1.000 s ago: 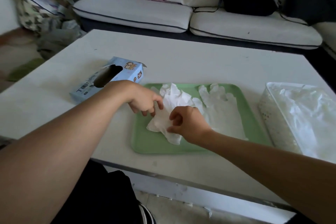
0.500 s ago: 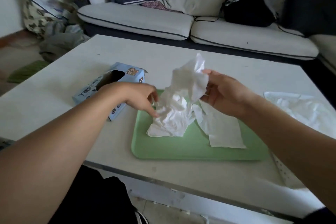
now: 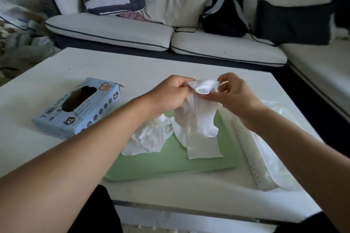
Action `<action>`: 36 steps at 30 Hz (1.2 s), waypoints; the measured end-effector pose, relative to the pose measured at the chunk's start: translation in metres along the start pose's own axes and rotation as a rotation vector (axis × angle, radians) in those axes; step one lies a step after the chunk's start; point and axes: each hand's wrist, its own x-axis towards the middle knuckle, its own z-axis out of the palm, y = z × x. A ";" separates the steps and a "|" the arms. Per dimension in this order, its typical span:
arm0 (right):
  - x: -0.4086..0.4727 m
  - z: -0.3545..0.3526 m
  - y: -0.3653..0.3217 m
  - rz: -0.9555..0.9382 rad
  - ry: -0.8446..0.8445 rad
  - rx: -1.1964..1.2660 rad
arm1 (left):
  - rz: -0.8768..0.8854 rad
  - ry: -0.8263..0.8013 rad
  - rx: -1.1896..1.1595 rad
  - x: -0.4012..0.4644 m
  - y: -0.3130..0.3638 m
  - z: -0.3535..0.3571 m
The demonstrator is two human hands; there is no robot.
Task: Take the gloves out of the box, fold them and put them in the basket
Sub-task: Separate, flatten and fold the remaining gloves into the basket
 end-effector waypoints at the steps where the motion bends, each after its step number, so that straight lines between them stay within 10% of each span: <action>1: -0.002 -0.007 0.002 -0.017 -0.078 -0.002 | -0.048 -0.053 -0.034 -0.001 0.003 0.003; 5: -0.009 -0.032 0.006 0.065 -0.424 0.155 | -0.185 -0.271 0.011 -0.001 0.002 0.005; 11: 0.007 -0.025 0.025 0.137 -0.347 0.089 | -0.297 -0.267 0.121 0.012 -0.008 0.005; 21: 0.050 -0.028 -0.019 -0.696 0.245 -0.326 | 0.385 0.448 0.242 0.056 -0.010 -0.008; 30: 0.010 0.010 0.081 -0.379 -0.396 -0.978 | 0.027 -0.134 0.733 0.027 -0.091 0.030; 36: -0.005 0.016 0.091 -0.386 -0.466 -1.044 | 0.057 -0.226 1.002 0.008 -0.105 0.048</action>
